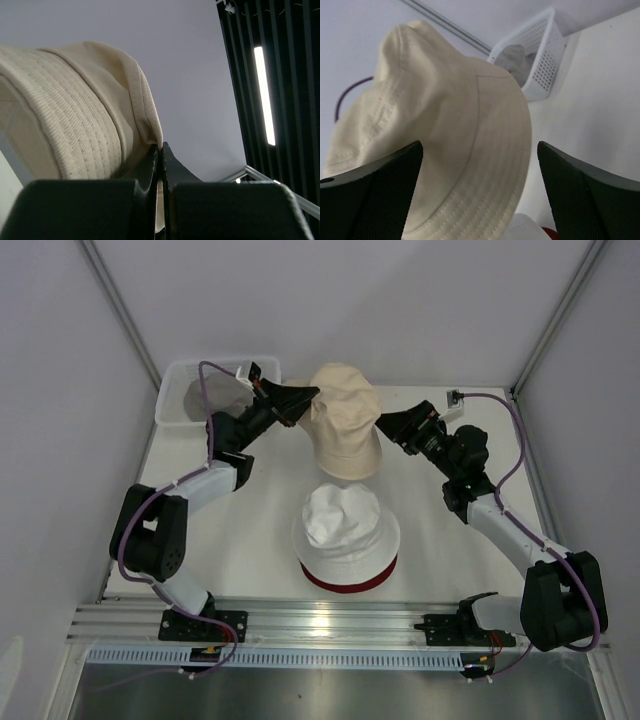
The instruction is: Stack the hats
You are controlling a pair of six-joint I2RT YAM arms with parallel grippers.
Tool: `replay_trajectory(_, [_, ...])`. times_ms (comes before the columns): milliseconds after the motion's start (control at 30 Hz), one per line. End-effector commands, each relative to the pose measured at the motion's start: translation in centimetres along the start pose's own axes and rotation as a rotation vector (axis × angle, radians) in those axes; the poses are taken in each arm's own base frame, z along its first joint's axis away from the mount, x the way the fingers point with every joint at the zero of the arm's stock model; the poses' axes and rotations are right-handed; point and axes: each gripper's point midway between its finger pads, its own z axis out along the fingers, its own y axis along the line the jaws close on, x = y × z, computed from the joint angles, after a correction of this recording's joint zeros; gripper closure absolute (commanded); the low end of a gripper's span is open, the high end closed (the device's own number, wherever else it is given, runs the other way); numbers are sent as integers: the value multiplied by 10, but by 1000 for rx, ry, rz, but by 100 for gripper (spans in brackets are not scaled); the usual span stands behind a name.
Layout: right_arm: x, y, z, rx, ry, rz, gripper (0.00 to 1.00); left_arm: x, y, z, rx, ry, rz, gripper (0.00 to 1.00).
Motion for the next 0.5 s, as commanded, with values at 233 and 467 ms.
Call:
replay_trajectory(233, [-7,21,-6,-33,-47,94,1,30,-66,-15,296,69,126,99])
replay_trajectory(467, [15,3,-23,16,-30,206,1,31,-63,-18,312,65,121,99])
